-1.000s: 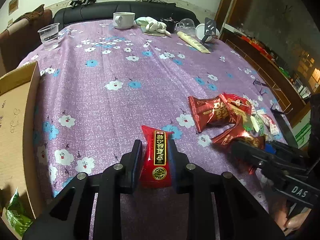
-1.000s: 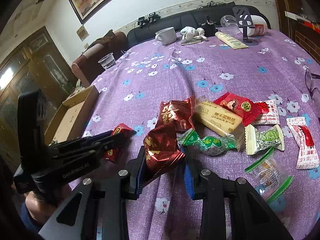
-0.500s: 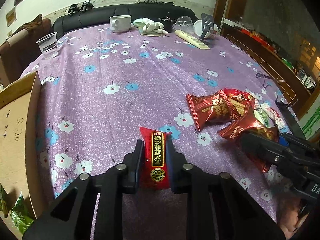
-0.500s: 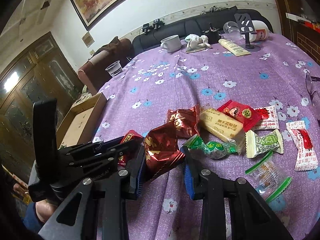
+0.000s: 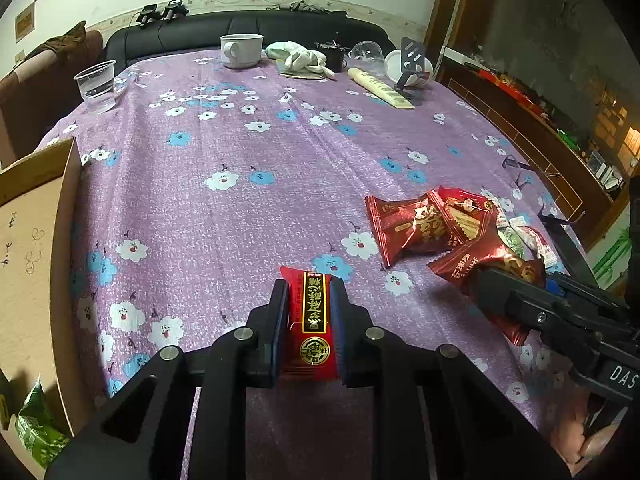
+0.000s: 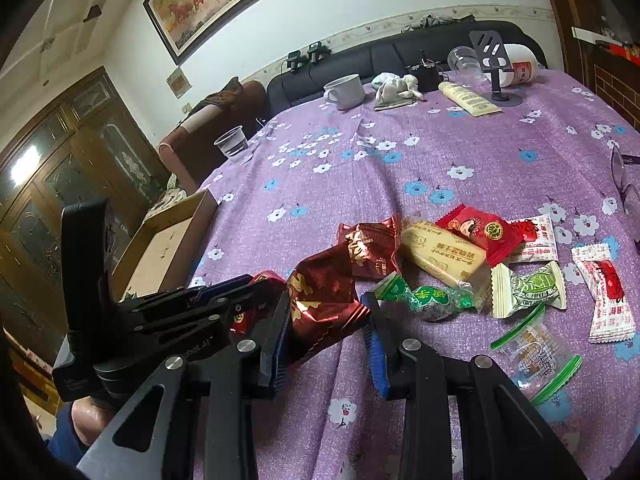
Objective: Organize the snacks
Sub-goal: 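Grasp the brown-red wrapped candy with the right gripper while the left holds the red packet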
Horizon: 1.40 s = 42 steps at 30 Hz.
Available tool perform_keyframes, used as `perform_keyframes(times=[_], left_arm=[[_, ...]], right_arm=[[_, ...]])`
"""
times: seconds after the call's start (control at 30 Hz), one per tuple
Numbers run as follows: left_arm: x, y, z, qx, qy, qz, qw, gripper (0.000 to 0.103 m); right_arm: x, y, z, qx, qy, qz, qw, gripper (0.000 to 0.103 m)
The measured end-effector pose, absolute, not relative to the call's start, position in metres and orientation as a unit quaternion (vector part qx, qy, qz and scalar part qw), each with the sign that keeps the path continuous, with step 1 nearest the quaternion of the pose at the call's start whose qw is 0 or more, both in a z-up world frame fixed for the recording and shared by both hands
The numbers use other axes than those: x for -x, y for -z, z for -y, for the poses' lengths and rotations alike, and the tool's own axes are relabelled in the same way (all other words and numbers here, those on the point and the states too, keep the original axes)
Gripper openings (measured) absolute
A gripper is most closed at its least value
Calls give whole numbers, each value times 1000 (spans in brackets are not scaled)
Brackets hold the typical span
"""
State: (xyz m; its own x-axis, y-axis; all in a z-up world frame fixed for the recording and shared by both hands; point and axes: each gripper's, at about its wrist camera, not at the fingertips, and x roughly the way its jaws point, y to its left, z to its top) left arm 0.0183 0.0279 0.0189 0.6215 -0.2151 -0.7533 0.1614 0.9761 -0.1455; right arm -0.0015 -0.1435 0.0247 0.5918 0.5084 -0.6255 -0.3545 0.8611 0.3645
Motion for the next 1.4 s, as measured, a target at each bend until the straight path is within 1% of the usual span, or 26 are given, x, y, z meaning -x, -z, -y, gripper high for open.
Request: perform_keyframes(times=[0.37,0.9,1.4], left_arm=[[-15,-23,-29,39,110,-419,900,17],[1,-47,-34,58,126,-399,906,17],[8,-57,-41,66,126,-389,910,18]], right_arm=[[1,-24,143,-102,-243,-380,887,34],[1,-22,145,-103,-240,-378,888,34],[2,-23,146,-103,-236,-376,890,34]])
